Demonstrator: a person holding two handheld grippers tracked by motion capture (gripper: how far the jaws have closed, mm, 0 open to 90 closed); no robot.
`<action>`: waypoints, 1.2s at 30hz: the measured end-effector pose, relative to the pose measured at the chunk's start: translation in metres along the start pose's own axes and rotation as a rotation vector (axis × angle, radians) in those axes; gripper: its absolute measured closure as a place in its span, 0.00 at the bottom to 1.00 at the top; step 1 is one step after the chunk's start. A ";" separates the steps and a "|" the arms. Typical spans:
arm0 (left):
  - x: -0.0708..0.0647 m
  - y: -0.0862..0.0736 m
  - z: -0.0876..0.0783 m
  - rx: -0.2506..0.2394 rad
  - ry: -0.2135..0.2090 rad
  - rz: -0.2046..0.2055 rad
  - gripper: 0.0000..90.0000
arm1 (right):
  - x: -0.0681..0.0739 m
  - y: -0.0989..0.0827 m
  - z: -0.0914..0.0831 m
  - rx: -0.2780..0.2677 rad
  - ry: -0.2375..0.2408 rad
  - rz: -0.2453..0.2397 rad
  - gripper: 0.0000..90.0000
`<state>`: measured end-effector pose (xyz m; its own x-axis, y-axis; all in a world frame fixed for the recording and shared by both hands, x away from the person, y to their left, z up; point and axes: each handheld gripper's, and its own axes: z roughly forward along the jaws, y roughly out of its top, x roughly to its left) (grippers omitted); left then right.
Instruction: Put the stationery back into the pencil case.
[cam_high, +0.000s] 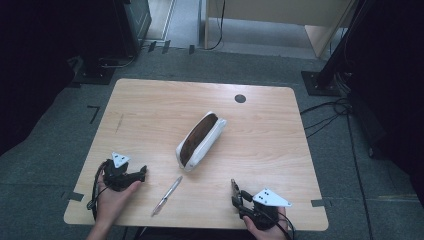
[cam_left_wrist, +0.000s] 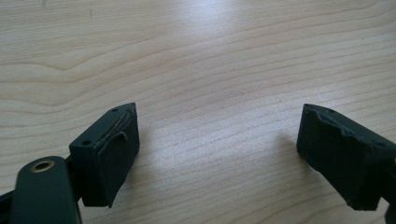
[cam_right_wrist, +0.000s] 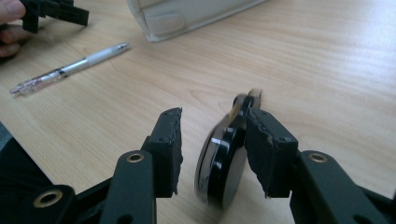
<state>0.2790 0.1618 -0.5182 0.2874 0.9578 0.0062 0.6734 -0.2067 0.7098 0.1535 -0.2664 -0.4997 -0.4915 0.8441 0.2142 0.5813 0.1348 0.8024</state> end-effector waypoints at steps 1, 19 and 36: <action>0.000 0.000 0.000 0.000 0.000 0.000 0.15 | 0.001 -0.002 0.000 0.003 -0.001 0.004 0.63; 0.000 0.000 0.000 0.000 0.000 0.000 0.15 | -0.013 -0.024 -0.002 0.039 -0.068 0.028 0.73; 0.000 0.000 0.000 0.002 0.000 0.003 0.15 | -0.023 -0.004 -0.012 -0.035 -0.028 0.010 0.82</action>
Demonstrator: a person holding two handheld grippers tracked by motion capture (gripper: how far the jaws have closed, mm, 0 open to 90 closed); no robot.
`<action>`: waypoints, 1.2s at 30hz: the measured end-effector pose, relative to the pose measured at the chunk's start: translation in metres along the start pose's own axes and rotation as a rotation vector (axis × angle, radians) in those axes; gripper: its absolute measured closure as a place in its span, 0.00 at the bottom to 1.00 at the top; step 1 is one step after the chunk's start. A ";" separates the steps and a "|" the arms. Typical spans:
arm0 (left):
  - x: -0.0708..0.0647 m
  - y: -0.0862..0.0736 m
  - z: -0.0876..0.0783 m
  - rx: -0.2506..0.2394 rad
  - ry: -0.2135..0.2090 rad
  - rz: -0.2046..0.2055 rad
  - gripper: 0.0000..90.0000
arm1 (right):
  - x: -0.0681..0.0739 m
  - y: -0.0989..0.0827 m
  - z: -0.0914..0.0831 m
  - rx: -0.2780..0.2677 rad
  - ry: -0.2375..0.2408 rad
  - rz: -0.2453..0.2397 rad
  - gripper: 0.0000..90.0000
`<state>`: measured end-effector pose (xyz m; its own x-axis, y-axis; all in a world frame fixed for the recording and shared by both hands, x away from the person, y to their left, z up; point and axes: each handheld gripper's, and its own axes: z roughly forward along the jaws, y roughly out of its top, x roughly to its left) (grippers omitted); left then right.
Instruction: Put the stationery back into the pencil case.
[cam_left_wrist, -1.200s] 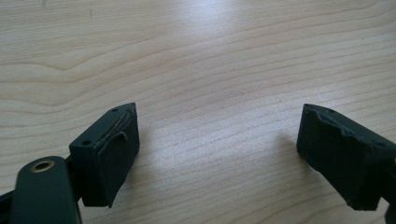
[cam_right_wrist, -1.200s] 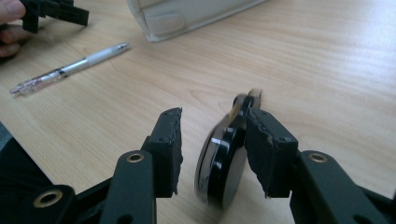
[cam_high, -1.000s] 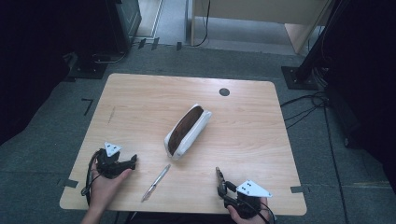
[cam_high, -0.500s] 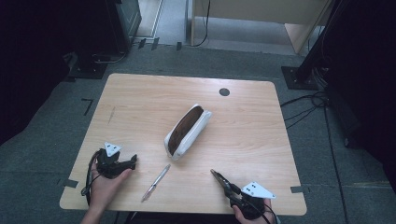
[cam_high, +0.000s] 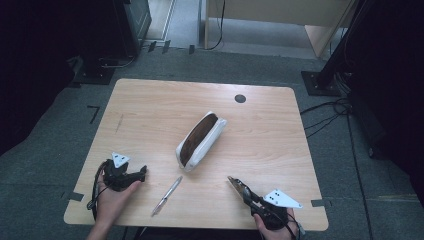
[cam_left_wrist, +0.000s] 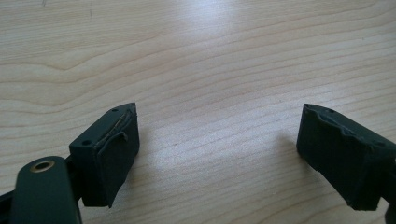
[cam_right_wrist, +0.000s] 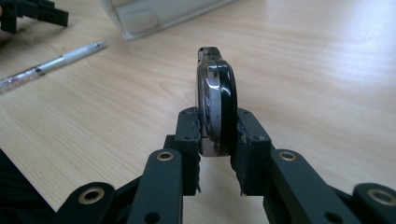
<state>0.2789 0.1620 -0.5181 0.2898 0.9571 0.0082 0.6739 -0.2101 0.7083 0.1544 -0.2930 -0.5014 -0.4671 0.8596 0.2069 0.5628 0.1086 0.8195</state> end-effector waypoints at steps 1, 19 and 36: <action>0.000 0.000 0.000 -0.002 0.000 -0.003 0.15 | 0.000 0.003 -0.001 -0.006 -0.002 -0.006 0.82; 0.000 0.000 0.000 -0.002 0.000 -0.003 0.15 | 0.002 0.067 -0.008 -0.083 -0.010 -0.109 0.82; 0.000 0.000 0.000 -0.002 0.000 -0.003 0.15 | 0.013 0.116 0.008 -0.100 0.019 -0.191 0.82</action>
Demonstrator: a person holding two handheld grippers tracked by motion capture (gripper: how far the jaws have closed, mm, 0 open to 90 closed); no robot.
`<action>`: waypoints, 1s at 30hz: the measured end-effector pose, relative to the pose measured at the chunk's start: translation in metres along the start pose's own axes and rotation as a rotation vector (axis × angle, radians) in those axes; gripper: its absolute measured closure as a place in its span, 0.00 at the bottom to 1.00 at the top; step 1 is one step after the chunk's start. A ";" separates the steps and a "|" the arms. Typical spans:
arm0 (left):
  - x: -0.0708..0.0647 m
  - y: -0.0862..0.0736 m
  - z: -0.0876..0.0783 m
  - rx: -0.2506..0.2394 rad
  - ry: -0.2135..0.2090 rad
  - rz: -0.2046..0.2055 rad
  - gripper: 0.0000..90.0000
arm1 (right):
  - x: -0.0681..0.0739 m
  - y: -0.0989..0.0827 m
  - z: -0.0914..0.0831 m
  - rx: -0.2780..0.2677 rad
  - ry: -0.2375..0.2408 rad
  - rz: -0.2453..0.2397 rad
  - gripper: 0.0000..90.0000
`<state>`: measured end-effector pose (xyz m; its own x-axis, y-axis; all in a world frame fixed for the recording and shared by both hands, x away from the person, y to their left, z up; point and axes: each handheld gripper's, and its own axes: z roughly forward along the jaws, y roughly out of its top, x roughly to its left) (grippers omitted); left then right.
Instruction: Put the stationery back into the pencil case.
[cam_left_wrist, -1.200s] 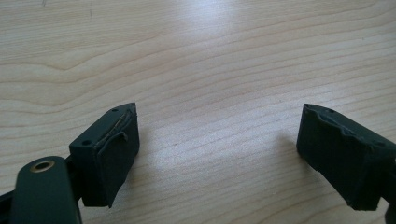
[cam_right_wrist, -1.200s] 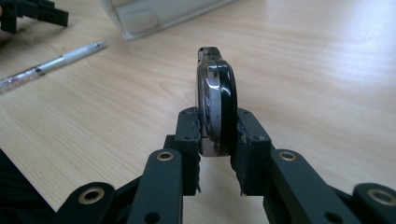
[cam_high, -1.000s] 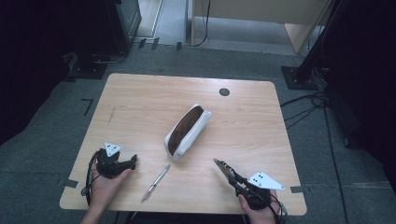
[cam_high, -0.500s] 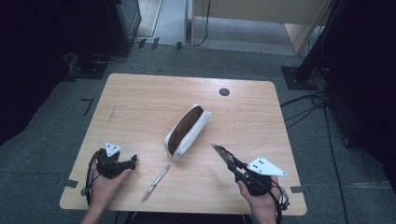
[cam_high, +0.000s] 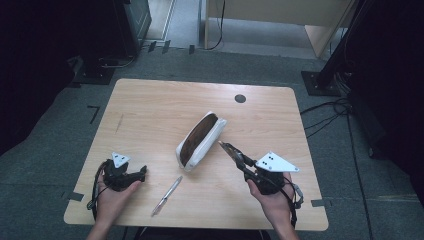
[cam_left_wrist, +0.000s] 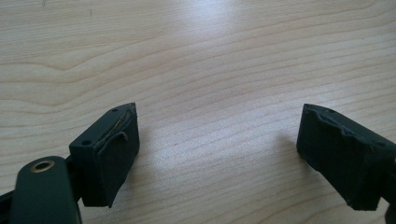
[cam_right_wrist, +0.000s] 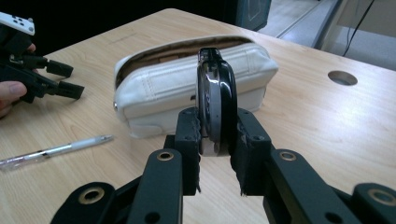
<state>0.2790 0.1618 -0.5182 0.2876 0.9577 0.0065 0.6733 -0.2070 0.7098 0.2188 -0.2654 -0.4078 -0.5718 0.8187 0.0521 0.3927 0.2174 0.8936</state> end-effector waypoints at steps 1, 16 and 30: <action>0.000 0.000 0.000 0.002 0.000 0.002 0.15 | 0.000 0.004 0.003 0.003 0.003 -0.005 0.82; 0.000 0.000 0.000 0.002 -0.002 0.004 0.15 | 0.003 0.037 0.038 0.047 0.063 -0.041 0.82; 0.000 0.000 0.000 0.003 -0.003 0.004 0.15 | 0.006 0.052 0.060 0.054 0.078 -0.045 0.82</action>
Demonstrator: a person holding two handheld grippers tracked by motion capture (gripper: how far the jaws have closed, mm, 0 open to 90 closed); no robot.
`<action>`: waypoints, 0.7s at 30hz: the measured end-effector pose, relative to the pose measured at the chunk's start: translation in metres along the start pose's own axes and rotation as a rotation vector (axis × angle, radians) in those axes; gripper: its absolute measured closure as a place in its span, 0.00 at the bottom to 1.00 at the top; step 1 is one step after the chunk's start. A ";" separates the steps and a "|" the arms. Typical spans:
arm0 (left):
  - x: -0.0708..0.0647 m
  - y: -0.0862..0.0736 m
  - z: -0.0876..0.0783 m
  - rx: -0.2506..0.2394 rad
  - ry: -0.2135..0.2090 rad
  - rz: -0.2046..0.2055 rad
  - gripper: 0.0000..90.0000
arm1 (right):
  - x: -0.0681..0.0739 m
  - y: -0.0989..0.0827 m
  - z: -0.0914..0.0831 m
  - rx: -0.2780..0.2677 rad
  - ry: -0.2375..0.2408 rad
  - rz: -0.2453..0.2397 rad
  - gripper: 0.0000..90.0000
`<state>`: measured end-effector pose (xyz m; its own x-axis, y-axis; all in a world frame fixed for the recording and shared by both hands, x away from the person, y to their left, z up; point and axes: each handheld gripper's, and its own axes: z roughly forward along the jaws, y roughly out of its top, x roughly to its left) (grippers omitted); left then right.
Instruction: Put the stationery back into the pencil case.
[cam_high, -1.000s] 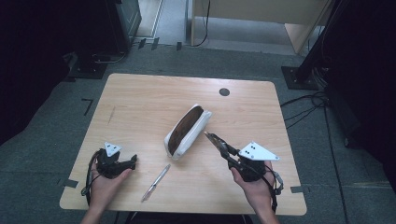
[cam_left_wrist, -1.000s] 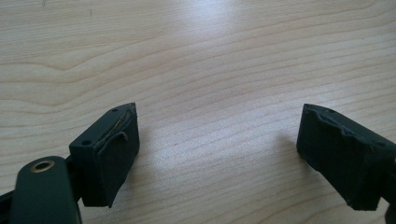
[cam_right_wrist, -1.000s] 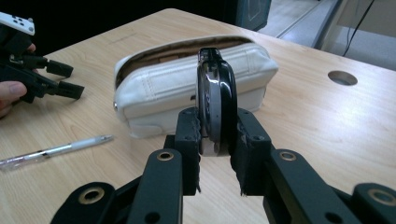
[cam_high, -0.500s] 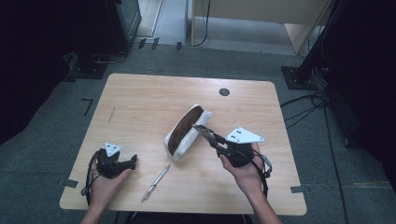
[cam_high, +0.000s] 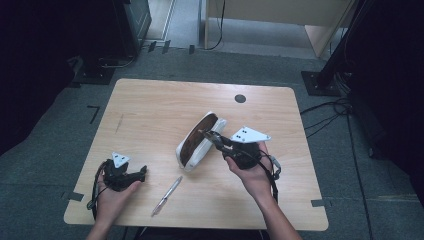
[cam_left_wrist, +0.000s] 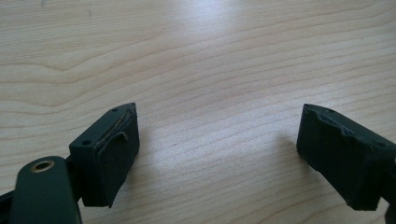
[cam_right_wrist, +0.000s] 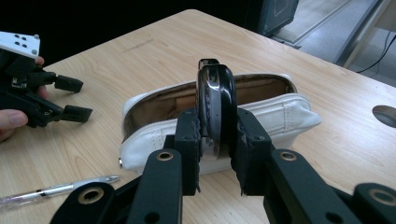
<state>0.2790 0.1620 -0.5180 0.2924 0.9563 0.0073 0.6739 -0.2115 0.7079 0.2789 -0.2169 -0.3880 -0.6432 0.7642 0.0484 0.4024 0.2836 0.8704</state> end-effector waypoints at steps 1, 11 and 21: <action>0.000 0.000 0.000 0.000 0.000 0.000 0.15 | 0.000 0.000 0.001 -0.001 0.002 0.003 0.82; 0.000 0.000 0.000 -0.001 0.000 -0.001 0.15 | -0.001 0.004 0.013 -0.012 0.004 0.011 0.82; 0.000 0.000 0.000 0.001 -0.002 0.004 0.15 | -0.001 0.010 0.021 0.006 0.000 0.004 0.82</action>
<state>0.2790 0.1621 -0.5180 0.2962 0.9551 0.0086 0.6732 -0.2152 0.7075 0.2976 -0.2027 -0.3901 -0.6418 0.7651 0.0519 0.4088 0.2842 0.8672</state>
